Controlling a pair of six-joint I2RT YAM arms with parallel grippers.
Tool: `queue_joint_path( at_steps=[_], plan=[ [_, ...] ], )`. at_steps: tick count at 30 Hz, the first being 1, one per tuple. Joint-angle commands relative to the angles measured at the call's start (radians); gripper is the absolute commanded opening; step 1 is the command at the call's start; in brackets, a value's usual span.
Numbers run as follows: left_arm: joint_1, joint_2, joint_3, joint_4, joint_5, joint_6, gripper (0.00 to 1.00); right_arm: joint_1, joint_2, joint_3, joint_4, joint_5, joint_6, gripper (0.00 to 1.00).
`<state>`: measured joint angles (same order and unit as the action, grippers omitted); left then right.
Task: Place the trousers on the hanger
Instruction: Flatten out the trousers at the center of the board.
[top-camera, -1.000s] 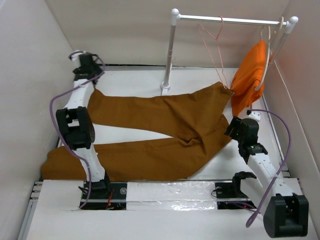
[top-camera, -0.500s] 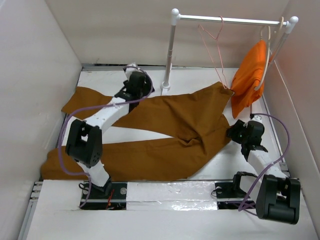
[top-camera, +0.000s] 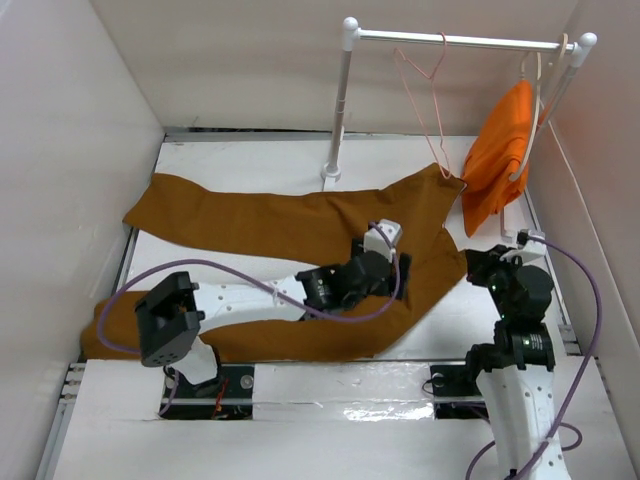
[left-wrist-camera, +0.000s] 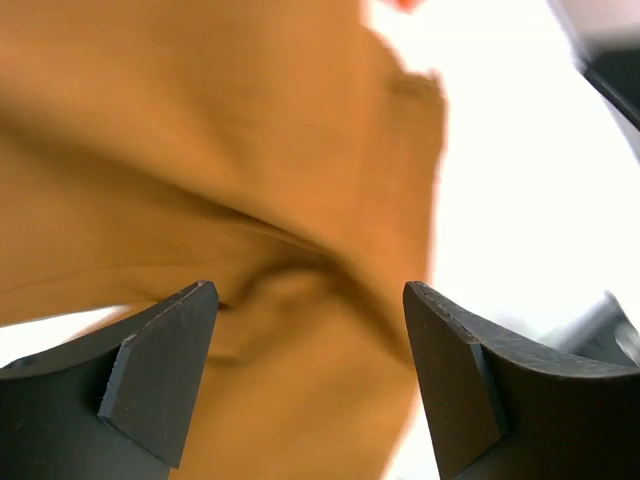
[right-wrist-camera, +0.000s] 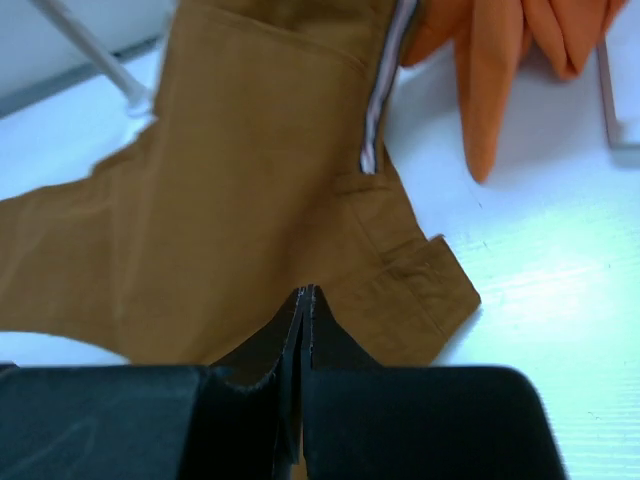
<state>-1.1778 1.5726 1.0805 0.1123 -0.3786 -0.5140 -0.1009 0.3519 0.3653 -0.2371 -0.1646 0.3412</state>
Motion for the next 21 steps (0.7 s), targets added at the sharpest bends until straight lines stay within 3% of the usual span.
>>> queue_joint_path(
  at_steps=[1, 3, 5, 11, 16, 21],
  plan=[
    [-0.125, -0.095, -0.034, 0.131, -0.089, 0.098, 0.72, 0.035, -0.063, 0.096, -0.221, 0.042, -0.034, 0.00],
    [-0.173, -0.034, 0.002, 0.151, -0.126, 0.155, 0.72, 0.035, -0.036, 0.124, -0.206, 0.036, -0.028, 0.00],
    [-0.198, 0.074, 0.071, 0.070, -0.184, 0.189, 0.72, 0.035, -0.002, 0.165, -0.208, 0.054, -0.033, 0.04],
    [-0.210, 0.376, 0.355, 0.036, -0.201, 0.365, 0.73, 0.035, 0.048, 0.453, -0.215, 0.067, -0.067, 0.40],
    [-0.178, 0.619, 0.671, -0.094, -0.178, 0.436, 0.73, 0.035, 0.099, 0.677, -0.291, -0.025, -0.126, 0.40],
    [-0.140, 0.790, 0.864, -0.180, -0.074, 0.430, 0.73, 0.035, 0.081, 0.696, -0.315, -0.070, -0.159, 0.40]
  ],
)
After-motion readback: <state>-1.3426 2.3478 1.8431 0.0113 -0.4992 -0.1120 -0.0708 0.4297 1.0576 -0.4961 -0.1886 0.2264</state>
